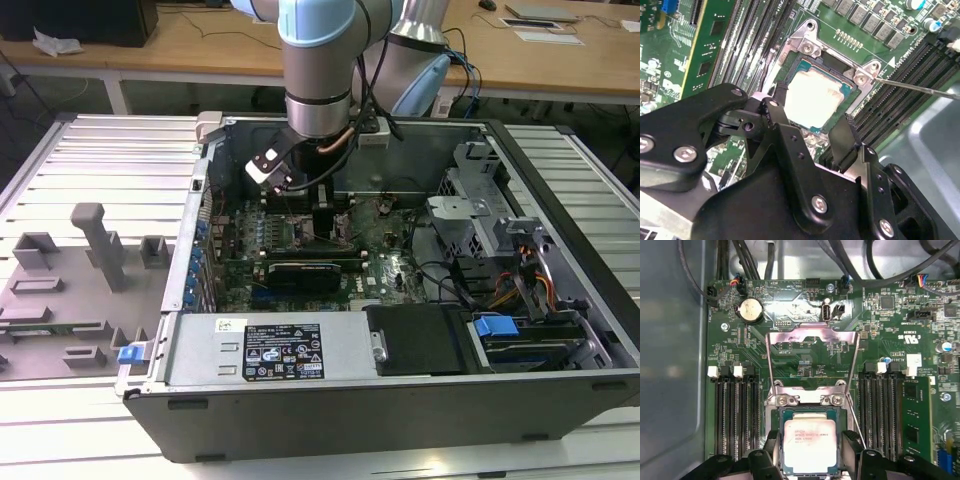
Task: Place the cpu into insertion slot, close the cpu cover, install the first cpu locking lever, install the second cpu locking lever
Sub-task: 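Place the cpu into insertion slot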
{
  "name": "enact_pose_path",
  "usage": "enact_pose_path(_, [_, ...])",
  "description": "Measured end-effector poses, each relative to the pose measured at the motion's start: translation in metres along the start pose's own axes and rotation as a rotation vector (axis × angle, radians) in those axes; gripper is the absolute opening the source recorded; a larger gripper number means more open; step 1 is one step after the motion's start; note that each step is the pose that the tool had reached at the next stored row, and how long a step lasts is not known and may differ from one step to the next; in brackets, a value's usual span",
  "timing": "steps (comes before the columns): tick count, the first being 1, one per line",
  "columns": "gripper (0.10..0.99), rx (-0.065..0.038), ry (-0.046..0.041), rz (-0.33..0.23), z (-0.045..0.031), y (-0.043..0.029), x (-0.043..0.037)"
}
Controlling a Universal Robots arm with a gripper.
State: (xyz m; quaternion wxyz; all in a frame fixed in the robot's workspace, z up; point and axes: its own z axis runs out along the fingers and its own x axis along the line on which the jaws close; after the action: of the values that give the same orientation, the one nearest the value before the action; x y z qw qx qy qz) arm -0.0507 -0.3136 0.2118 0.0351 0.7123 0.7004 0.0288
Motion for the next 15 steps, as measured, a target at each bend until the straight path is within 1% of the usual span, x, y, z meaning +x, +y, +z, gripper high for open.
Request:
enact_pose_path(6, [0.608,0.000,0.0000,0.000,-0.0003,0.0001,0.0000])
enact_pose_path(7, [0.529,0.000,0.0001,0.000,-0.0003,0.0000,0.0000])
enact_pose_path(8, [0.404,0.000,0.0000,0.000,-0.0003,0.0000,0.0000])
enact_pose_path(10, [0.404,0.000,0.0000,0.000,-0.0003,0.0000,0.0000])
enact_pose_path(11, [0.224,0.000,0.0000,0.000,-0.0003,0.0000,0.0000])
enact_pose_path(13, [0.224,-0.001,0.0000,0.000,-0.0003,0.0000,0.0000])
enact_pose_path(15, [0.106,-0.001,0.0000,0.000,-0.0003,0.0000,0.0000])
